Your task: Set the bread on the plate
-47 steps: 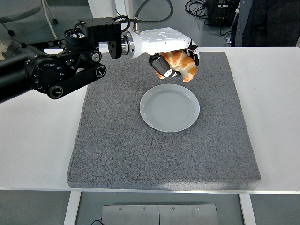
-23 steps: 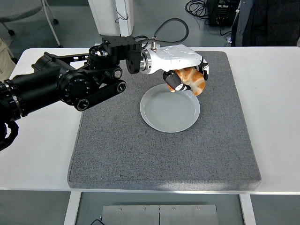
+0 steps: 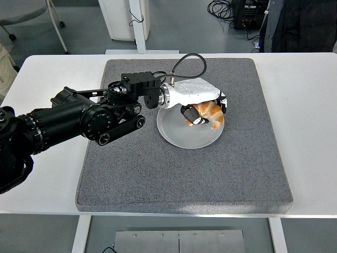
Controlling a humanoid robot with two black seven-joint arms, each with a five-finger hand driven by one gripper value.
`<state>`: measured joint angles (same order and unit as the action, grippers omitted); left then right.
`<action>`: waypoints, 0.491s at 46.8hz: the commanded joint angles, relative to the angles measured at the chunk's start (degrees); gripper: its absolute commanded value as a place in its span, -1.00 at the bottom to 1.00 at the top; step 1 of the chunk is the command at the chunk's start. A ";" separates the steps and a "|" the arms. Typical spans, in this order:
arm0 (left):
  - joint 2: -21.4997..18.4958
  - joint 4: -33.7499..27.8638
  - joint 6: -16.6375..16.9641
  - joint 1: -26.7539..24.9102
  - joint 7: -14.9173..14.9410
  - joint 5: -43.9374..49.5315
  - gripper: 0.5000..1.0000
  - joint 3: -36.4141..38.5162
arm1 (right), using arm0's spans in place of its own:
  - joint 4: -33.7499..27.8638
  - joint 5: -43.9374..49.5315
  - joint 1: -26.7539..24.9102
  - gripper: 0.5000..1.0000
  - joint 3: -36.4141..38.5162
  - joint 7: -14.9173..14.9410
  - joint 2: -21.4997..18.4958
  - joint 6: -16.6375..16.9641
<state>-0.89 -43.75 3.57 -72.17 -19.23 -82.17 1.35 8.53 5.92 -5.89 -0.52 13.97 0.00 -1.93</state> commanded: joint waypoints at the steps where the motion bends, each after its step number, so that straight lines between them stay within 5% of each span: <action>1: 0.01 0.86 0.56 0.89 -0.11 0.00 -1.00 0.06 | 0.00 -0.04 0.00 1.00 -0.01 0.00 0.00 0.00; 23: 0.10 4.55 4.78 3.09 -1.07 0.96 -1.00 4.98 | 0.00 0.05 0.00 1.00 -0.01 0.00 0.00 0.00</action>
<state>-0.78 -39.64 8.31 -69.37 -20.06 -81.31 6.21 8.53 5.95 -5.89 -0.50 13.97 0.00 -1.93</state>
